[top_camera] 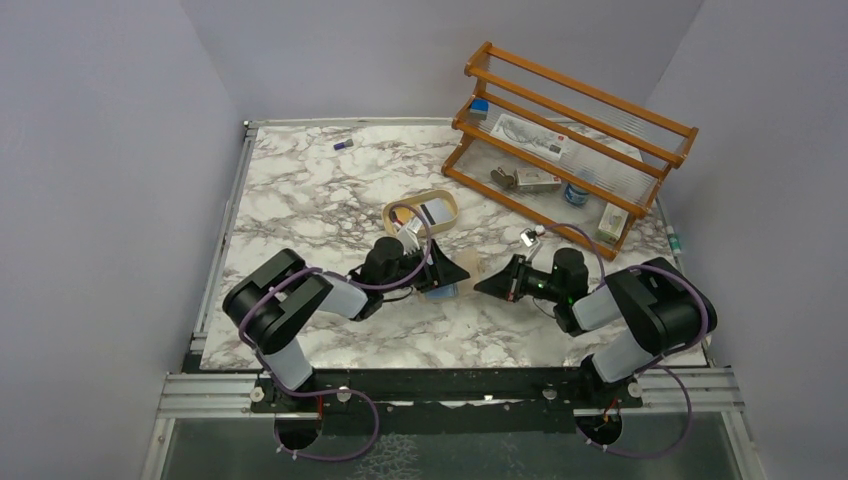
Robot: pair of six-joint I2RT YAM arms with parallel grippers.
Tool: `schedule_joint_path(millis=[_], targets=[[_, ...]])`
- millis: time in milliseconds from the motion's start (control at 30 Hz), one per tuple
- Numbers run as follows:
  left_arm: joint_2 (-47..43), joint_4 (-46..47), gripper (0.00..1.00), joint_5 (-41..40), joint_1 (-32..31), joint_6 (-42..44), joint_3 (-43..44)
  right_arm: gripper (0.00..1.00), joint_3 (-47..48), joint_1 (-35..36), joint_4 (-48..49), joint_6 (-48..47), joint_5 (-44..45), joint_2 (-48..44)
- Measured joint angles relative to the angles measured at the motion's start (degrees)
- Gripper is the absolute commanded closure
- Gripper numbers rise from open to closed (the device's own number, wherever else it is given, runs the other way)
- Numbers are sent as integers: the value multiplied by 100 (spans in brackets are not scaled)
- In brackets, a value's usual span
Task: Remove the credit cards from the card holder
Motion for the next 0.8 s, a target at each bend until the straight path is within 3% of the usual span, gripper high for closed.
schedule_joint_path(millis=[300,433,600,800], targets=[[459,160,33,-278,0,-173,-9,99,50,0,-13,-72,-271,-11],[986,1036,33,-284,0,-470,-50,99,50,0,114,-46,-424,50],[1808,2778,33,-271,15,-1016,-127,99,50,-26,772,133,-664,470],[1952,3226,33,-267,20,-1139,-221,99,44,-37,1679,400,-859,1080]])
